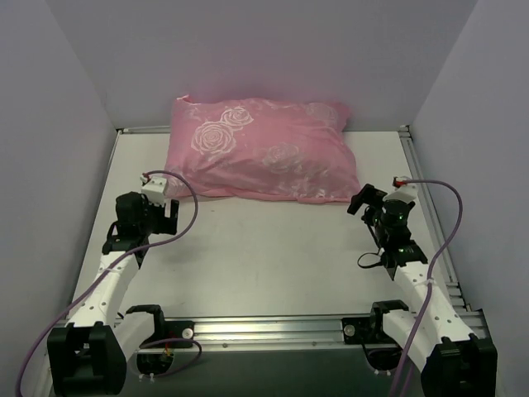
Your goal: Remove the pillowcase from the pillow
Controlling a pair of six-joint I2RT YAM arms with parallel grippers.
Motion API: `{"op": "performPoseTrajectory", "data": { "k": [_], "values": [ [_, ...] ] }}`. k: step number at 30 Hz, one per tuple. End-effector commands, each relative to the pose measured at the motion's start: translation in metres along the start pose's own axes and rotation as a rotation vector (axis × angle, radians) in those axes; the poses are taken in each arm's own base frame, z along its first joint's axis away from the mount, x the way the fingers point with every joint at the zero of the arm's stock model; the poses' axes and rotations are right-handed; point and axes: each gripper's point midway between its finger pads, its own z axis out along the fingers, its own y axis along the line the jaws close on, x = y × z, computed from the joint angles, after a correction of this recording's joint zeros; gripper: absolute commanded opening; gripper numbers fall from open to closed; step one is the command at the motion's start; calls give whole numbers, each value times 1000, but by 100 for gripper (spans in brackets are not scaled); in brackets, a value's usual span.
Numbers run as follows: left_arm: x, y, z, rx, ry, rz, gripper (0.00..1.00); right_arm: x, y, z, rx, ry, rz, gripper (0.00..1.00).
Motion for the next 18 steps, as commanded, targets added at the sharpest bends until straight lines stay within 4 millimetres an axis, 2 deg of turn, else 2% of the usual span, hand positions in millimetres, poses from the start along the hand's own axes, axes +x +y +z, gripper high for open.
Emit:
{"op": "performPoseTrajectory", "data": {
  "k": [1,3,5,6,7,8,9,10,11,12,13,14,15,16,17,18],
  "values": [
    [-24,20,-3,-97,-68,-29,94,-46,3,-6,57,-102,60,100],
    [-25,20,-4,-92,-62,-10,94,-56,3,-7,72,-129,93,100],
    [-20,12,-5,-16,-28,105,94,-63,9,-4,51,-141,104,100],
    [-25,11,-7,13,-24,214,94,-58,11,2,43,-112,85,100],
    [-18,9,-5,45,18,241,94,-65,20,6,9,-109,68,100],
    [-21,7,-4,61,28,250,94,-63,32,10,-50,-75,47,100],
    [-25,9,-3,63,39,251,94,-49,34,24,-52,-6,25,99],
    [-33,10,0,75,66,250,94,-59,44,30,-77,-2,-2,97],
    [-37,9,3,94,79,245,94,-52,55,35,-132,51,-20,95],
    [-41,9,6,104,93,240,94,-36,55,50,-129,121,-38,94],
    [-48,11,14,115,128,233,94,-32,56,58,-134,149,-64,93],
    [-49,11,18,126,148,229,94,-39,61,65,-133,163,-74,93],
    [-50,13,23,128,165,233,94,-20,57,81,-115,236,-91,90],
    [-44,13,32,140,205,236,94,-14,53,90,-106,272,-126,87],
    [-53,16,36,136,194,247,94,-20,54,97,-86,300,-136,85],
    [-55,20,42,125,195,265,94,0,46,110,-53,367,-154,81]
  ]
}}
